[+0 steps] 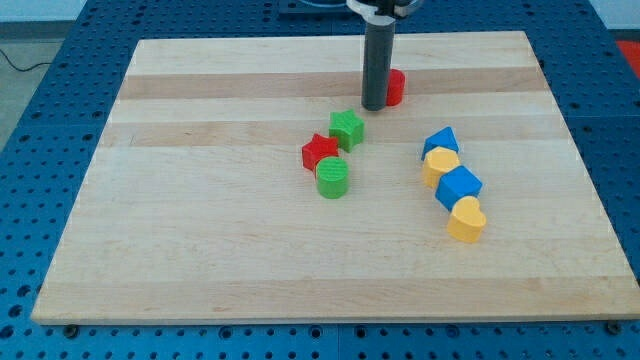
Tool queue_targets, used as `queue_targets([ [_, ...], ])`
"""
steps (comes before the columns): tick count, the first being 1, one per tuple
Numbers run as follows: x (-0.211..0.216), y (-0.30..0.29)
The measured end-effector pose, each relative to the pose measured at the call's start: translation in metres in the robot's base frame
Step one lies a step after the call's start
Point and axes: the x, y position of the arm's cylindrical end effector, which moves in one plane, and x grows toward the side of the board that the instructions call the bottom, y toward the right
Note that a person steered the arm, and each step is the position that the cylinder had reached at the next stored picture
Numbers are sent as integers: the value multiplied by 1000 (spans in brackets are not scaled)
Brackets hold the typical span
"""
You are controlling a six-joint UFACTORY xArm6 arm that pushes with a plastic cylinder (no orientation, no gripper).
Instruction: Push the red circle to the right side of the board
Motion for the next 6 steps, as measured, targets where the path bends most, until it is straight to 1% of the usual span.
queue_targets([
  [1, -4, -42],
  [2, -27, -44],
  [3, -25, 16],
  [4, -22, 59],
  [5, -22, 75],
  [6, -20, 26],
])
